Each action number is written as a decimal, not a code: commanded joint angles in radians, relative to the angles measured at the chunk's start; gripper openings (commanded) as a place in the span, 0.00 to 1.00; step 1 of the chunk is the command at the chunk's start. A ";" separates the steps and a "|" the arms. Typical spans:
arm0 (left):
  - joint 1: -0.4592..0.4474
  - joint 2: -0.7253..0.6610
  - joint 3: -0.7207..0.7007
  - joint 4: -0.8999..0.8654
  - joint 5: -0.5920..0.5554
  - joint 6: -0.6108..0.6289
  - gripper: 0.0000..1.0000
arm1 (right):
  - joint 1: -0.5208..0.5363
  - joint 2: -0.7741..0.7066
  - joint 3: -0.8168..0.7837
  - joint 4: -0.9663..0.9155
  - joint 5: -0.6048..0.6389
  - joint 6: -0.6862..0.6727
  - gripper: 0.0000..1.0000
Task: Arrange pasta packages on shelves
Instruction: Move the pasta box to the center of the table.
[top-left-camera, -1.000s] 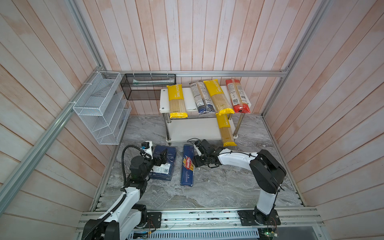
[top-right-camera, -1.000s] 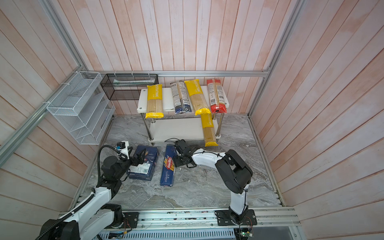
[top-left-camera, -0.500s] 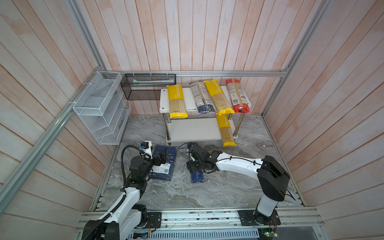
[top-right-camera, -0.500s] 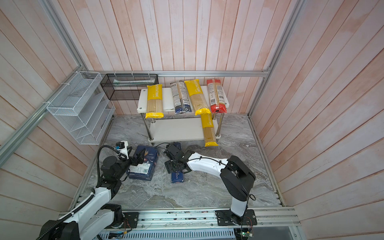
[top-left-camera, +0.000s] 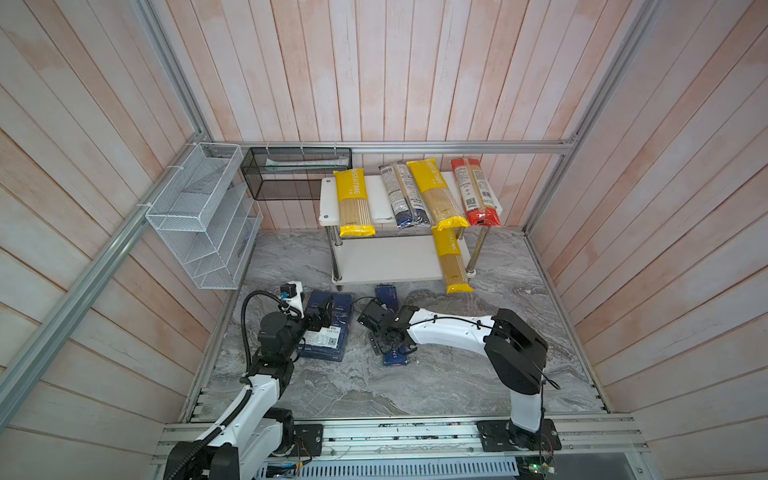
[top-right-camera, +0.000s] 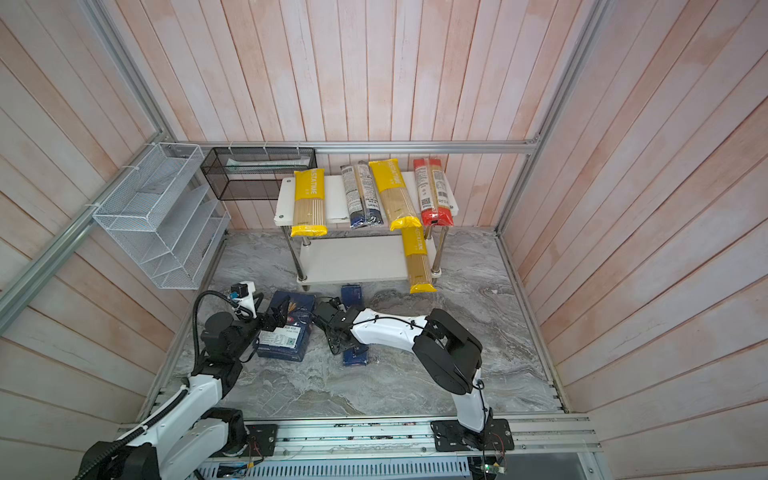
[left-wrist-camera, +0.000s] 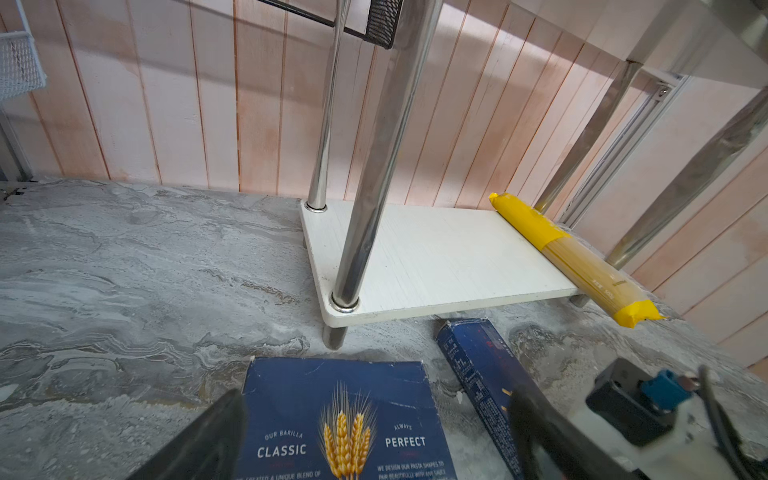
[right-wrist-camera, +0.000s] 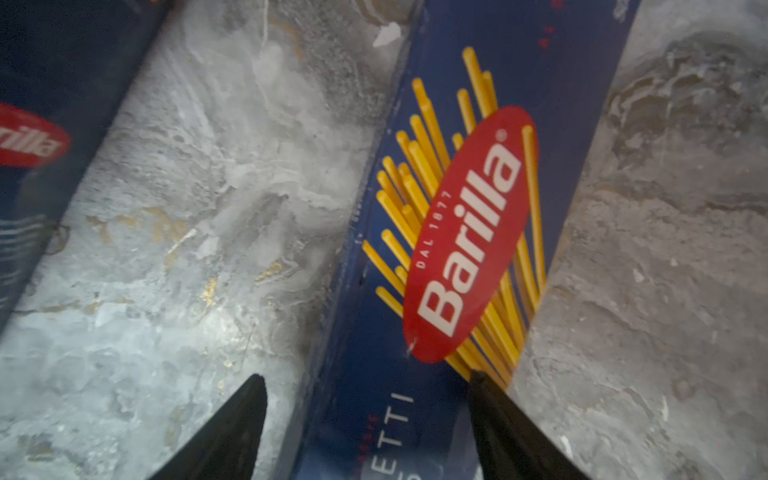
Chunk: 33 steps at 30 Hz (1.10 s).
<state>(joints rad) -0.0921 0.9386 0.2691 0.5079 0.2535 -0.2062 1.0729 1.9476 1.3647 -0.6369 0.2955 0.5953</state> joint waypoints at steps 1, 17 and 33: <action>0.006 -0.011 -0.011 0.001 0.007 -0.003 1.00 | -0.001 0.036 0.002 -0.099 0.043 0.054 0.78; 0.009 -0.011 -0.011 0.004 0.013 -0.005 1.00 | -0.051 -0.127 -0.240 0.112 -0.110 0.051 0.94; 0.012 -0.014 -0.012 0.005 0.013 -0.007 1.00 | -0.091 -0.165 -0.357 0.238 -0.133 -0.018 0.89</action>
<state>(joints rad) -0.0849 0.9348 0.2691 0.5079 0.2565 -0.2066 0.9894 1.7824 1.0389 -0.4133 0.1738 0.5919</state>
